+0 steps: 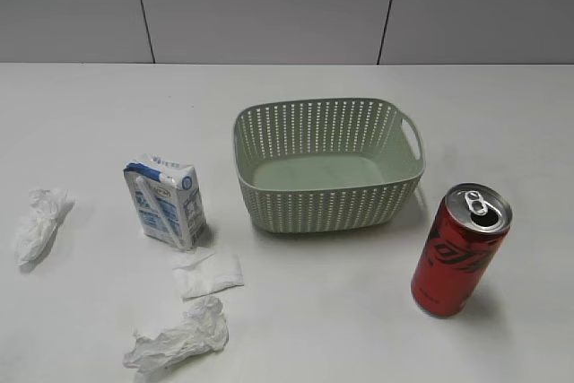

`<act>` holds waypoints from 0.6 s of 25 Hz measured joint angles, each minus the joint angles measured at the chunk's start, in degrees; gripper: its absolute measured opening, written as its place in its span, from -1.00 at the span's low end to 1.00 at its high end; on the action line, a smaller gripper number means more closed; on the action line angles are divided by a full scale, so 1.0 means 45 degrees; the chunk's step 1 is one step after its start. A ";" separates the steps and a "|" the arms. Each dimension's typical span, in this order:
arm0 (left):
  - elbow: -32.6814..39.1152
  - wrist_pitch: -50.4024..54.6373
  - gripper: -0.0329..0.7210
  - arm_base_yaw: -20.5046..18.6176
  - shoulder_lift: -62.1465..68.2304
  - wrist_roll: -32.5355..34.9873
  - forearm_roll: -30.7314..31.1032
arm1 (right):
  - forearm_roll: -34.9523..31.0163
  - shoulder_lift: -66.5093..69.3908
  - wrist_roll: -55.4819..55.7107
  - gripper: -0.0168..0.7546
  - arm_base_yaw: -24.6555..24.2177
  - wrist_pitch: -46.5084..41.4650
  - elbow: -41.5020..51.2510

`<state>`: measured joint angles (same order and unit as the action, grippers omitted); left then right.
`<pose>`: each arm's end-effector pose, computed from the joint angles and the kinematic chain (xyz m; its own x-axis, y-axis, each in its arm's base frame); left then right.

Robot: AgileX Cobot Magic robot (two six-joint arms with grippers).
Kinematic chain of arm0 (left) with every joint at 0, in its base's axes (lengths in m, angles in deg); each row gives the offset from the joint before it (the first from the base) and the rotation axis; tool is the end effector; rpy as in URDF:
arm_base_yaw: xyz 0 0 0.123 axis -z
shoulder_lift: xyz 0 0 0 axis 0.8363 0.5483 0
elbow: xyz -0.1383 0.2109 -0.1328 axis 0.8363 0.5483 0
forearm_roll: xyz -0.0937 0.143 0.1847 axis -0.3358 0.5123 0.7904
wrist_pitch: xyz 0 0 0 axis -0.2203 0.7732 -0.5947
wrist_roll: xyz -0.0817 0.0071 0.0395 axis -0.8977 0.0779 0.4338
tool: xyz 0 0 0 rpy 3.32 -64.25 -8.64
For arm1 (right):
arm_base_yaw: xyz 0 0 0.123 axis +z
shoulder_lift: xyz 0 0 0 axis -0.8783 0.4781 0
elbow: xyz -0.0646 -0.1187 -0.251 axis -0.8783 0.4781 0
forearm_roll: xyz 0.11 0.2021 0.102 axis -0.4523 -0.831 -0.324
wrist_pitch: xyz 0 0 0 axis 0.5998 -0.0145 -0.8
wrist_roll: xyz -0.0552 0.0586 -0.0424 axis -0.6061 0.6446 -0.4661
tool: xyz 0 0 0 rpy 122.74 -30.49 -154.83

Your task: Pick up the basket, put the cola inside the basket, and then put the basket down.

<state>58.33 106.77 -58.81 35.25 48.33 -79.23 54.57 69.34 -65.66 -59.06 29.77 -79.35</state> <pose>-0.0055 -0.0044 0.2797 -0.4321 0.0520 -0.9003 0.0356 0.9985 0.0406 0.0085 0.0045 0.2630 -0.4154 -0.0787 -0.9062 -0.1077 0.9935 -0.0369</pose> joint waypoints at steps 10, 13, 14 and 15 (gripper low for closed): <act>0.0000 0.0000 0.36 0.0000 0.0000 0.0000 0.0000 | 0.0000 0.0000 0.0000 0.52 0.0000 0.0000 0.0000; -0.0132 -0.0291 0.36 0.0000 0.0000 0.0000 -0.0024 | 0.0000 0.0000 0.0000 0.52 0.0000 0.0000 0.0000; -0.0260 -0.0580 0.36 0.0000 0.0000 0.0000 -0.0035 | 0.0000 0.0000 0.0000 0.52 0.0000 0.0000 0.0000; -0.0406 -0.1009 0.36 0.0000 0.0019 0.0000 -0.0054 | 0.0000 0.0000 0.0000 0.52 0.0000 0.0000 0.0000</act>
<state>56.50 102.23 -58.81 35.34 48.33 -79.47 54.57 69.34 -65.66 -59.06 29.77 -79.35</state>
